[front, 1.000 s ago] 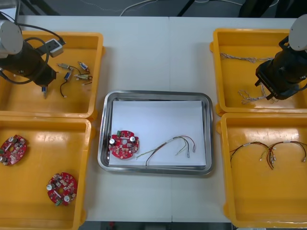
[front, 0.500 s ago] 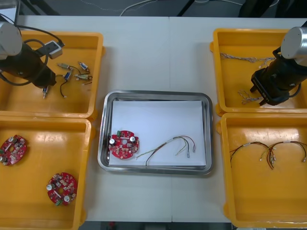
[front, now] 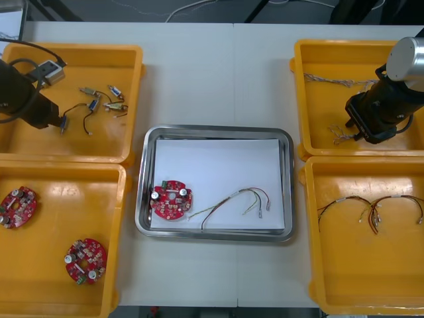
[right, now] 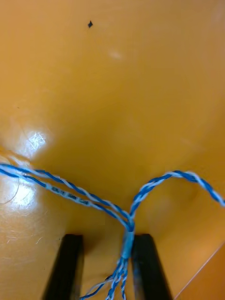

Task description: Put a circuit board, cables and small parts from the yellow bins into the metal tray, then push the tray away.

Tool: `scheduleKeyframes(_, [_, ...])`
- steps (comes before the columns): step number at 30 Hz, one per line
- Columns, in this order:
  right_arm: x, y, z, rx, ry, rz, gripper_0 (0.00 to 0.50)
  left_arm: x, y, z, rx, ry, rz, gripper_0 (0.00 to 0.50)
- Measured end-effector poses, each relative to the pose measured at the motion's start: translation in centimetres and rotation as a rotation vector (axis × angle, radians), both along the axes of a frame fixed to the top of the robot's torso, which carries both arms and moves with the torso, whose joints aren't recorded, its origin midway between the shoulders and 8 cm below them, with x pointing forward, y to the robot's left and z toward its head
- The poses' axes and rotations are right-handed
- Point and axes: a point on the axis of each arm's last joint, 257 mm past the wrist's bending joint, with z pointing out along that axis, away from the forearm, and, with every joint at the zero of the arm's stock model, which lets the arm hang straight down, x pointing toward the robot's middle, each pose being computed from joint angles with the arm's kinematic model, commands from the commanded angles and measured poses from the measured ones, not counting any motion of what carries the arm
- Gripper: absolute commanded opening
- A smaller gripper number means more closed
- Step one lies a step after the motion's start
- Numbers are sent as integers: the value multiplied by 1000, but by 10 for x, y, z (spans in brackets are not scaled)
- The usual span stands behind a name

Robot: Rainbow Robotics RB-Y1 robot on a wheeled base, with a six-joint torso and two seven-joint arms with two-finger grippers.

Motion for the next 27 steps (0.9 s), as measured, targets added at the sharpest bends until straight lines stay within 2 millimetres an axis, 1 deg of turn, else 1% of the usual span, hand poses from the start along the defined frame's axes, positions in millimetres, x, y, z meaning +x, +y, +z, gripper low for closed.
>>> scheduleKeyframes(2, [0, 1, 0, 1, 0, 1, 0, 0, 0, 0, -6, 1, 11, 500])
scheduleKeyframes(4, [0, 1, 0, 2, 0, 1, 0, 0, 0, 0, -34, 2, 59, 500])
scheduleKeyframes(11, [0, 4, 0, 9, 2, 7, 0, 2, -3, 6, -261, -1, 447, 500])
scheduleKeyframes(13, [-1, 6, 1, 10, 5, 21, 0, 3, -4, 8, -300, -5, 515, 500])
scheduleKeyframes(15, [-2, 9, 3, 1, 7, 61, 0, 4, -5, 11, -302, -11, 521, 500])
scheduleKeyframes(17, [-3, 13, 8, -25, 6, 146, 0, 5, -5, 14, -296, -18, 516, 500])
scheduleKeyframes(20, [-6, 18, 19, -73, 2, 280, 0, 6, -5, 16, -281, -29, 509, 500])
scheduleKeyframes(22, [-8, 22, 27, -88, 0, 320, 0, 6, -4, 17, -253, -36, 503, 500])
scheduleKeyframes(25, [-12, 26, 42, -124, -5, 397, 0, 7, -3, 13, -191, -53, 483, 500])
scheduleKeyframes(27, [-15, 26, 51, -167, -7, 487, 0, 8, -5, 7, -169, -66, 466, 500])
